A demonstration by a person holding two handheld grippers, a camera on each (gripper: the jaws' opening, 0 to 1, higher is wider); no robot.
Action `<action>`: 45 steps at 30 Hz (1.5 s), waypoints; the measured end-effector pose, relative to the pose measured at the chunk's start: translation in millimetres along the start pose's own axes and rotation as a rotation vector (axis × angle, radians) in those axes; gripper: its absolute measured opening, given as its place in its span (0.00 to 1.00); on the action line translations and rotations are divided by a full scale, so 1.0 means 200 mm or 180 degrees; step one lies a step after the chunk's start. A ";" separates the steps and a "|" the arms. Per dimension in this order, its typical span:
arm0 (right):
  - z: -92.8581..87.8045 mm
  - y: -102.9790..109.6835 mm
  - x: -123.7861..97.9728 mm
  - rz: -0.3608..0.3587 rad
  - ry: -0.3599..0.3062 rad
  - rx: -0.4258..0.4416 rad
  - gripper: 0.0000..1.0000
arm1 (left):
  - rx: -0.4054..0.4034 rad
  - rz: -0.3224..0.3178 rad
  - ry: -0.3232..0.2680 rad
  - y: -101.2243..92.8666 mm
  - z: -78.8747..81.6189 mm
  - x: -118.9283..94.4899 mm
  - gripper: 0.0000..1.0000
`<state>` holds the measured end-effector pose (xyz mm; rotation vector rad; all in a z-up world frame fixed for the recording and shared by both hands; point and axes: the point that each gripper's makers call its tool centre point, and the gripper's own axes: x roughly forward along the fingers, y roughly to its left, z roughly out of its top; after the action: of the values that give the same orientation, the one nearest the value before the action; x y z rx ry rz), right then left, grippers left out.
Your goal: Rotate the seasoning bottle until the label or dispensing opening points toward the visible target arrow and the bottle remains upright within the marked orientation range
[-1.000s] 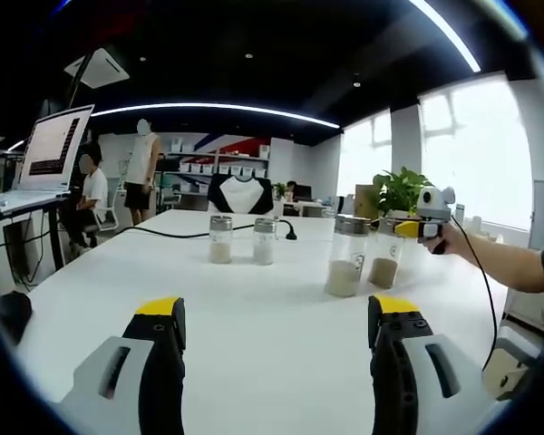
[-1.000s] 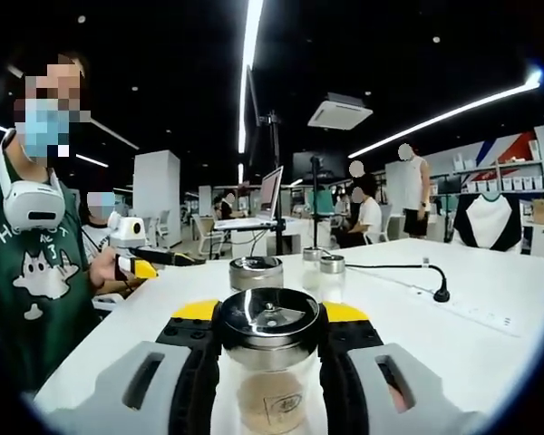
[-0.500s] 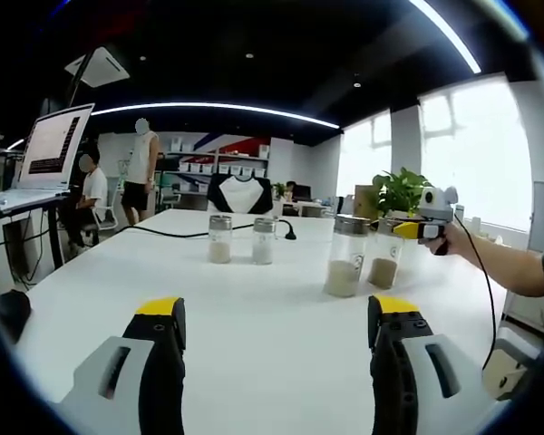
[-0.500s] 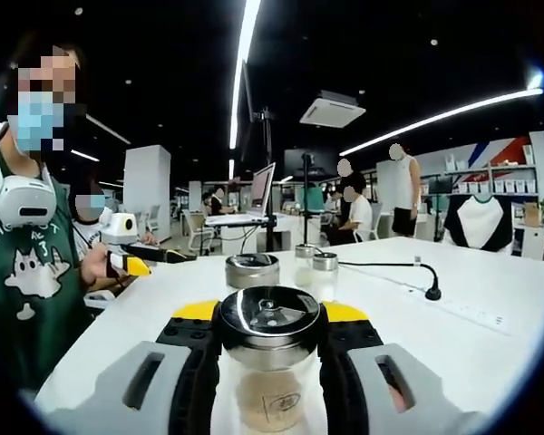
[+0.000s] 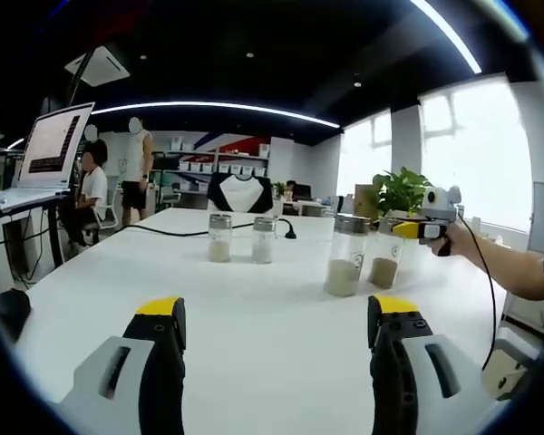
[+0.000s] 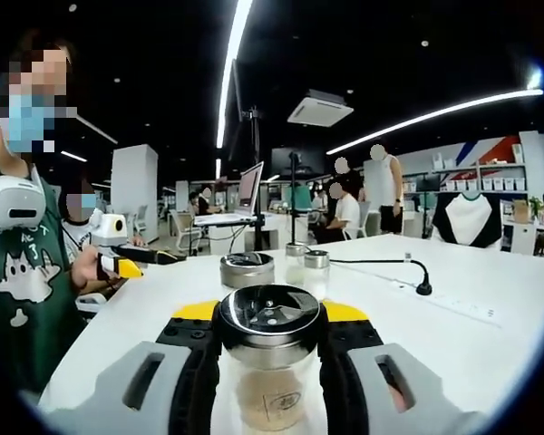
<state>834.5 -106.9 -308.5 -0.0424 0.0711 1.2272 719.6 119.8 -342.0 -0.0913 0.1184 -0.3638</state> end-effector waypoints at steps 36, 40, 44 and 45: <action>0.00 0.00 0.02 -0.0651 -0.0080 0.0061 0.40 | 0.0019 0.0011 0.0008 0.00 0.00 0.00 0.86; 0.00 -0.02 0.01 -0.0744 -0.0097 0.0058 0.40 | 0.0010 0.0006 0.0006 0.00 0.00 0.00 0.86; 0.00 -0.01 0.01 -0.0800 -0.0108 0.0052 0.40 | 0.0012 0.0008 0.0007 0.00 0.00 0.00 0.86; 0.00 -0.01 0.01 -0.0817 -0.0115 0.0056 0.40 | 0.0011 0.0007 0.0003 0.00 0.00 0.00 0.86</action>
<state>836.9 -105.2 -309.2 -0.0135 0.0433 0.9704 719.2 119.3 -342.2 -0.0875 0.1187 -0.3618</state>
